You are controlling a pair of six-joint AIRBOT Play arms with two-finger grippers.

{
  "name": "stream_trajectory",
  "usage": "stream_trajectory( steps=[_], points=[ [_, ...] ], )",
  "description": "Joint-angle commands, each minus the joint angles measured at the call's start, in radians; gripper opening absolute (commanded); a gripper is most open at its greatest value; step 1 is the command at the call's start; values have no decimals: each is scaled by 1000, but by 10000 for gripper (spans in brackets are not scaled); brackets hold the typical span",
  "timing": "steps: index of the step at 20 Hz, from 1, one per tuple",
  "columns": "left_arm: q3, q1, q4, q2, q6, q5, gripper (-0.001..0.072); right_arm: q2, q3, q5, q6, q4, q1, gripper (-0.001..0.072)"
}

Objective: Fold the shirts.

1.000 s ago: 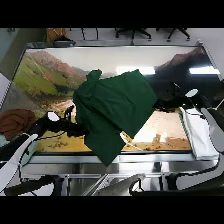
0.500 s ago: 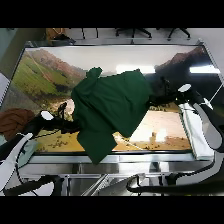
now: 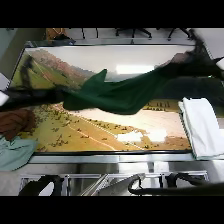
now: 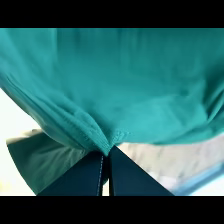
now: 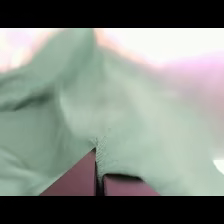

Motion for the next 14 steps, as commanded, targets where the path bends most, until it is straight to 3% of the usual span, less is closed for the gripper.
stream_trajectory(
  steps=[1, 5, 9, 11, 14],
  points=[
    [307, 48, -1, 174, -16, 7, 18, 187, 166, -69, 1, -124, 1, 20],
    [543, 204, 15, 260, -15, 25, 18, 302, 215, -117, 1, -214, 1, 21],
    [590, 355, -5, 188, -15, -84, 18, 240, 212, -50, 19, -210, 1, 21],
    [590, 334, -31, 79, 8, -97, 18, 156, 190, -16, 42, -209, 3, 20],
    [590, 165, -10, -177, 47, -98, 18, -18, 106, 3, 53, -153, 3, 21]
  ],
)
